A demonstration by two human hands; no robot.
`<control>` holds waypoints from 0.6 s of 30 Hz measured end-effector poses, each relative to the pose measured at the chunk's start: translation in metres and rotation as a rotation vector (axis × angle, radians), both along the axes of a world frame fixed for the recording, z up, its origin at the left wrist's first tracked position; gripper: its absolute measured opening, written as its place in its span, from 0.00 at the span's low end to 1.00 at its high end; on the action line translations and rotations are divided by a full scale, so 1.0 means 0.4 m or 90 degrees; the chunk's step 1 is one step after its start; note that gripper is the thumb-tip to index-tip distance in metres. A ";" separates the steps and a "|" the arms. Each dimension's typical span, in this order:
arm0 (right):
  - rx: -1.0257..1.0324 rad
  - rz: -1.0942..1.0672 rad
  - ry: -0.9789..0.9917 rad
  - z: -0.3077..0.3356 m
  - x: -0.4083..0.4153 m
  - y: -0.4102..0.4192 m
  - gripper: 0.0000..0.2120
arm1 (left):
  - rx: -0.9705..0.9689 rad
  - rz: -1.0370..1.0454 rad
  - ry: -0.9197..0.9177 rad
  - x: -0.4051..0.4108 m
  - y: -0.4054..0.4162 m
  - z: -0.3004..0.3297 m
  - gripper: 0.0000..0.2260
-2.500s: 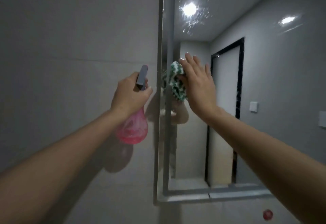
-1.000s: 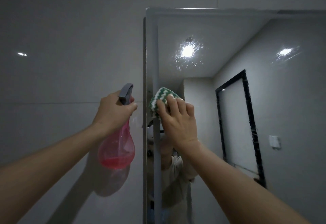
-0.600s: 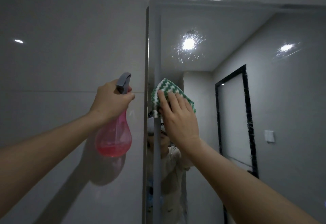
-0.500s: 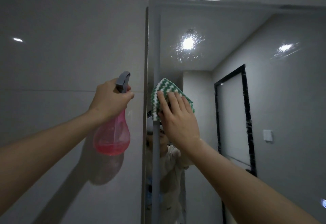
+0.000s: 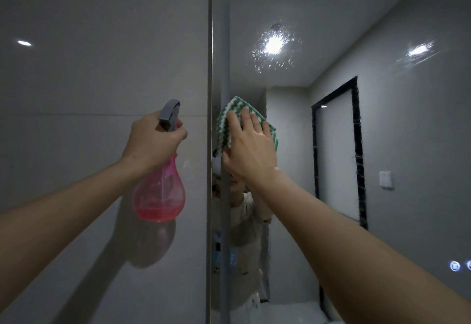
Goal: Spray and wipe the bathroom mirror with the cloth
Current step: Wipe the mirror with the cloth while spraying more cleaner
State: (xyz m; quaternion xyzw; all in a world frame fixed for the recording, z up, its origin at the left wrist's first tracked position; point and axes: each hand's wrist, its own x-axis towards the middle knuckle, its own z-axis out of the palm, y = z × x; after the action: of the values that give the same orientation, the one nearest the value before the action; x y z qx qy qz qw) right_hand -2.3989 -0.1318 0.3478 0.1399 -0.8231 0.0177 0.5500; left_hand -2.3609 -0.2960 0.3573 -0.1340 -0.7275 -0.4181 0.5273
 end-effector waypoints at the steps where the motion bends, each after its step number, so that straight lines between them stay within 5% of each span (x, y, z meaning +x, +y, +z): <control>1: -0.003 0.006 -0.001 0.000 -0.002 0.002 0.34 | 0.002 0.001 0.000 0.003 0.002 0.002 0.05; 11: -0.055 0.051 0.137 -0.023 -0.090 0.009 0.27 | -0.044 0.000 0.012 -0.022 0.027 0.038 0.05; 18: 0.014 0.004 0.162 0.168 -0.091 0.034 0.26 | -0.001 -0.083 0.028 -0.048 0.049 0.153 0.06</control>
State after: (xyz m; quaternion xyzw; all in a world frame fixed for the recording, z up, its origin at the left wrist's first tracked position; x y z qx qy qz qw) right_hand -2.4353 -0.1182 0.4148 0.1494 -0.7464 -0.0075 0.6484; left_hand -2.3800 -0.2763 0.4183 -0.1908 -0.7057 -0.4477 0.5150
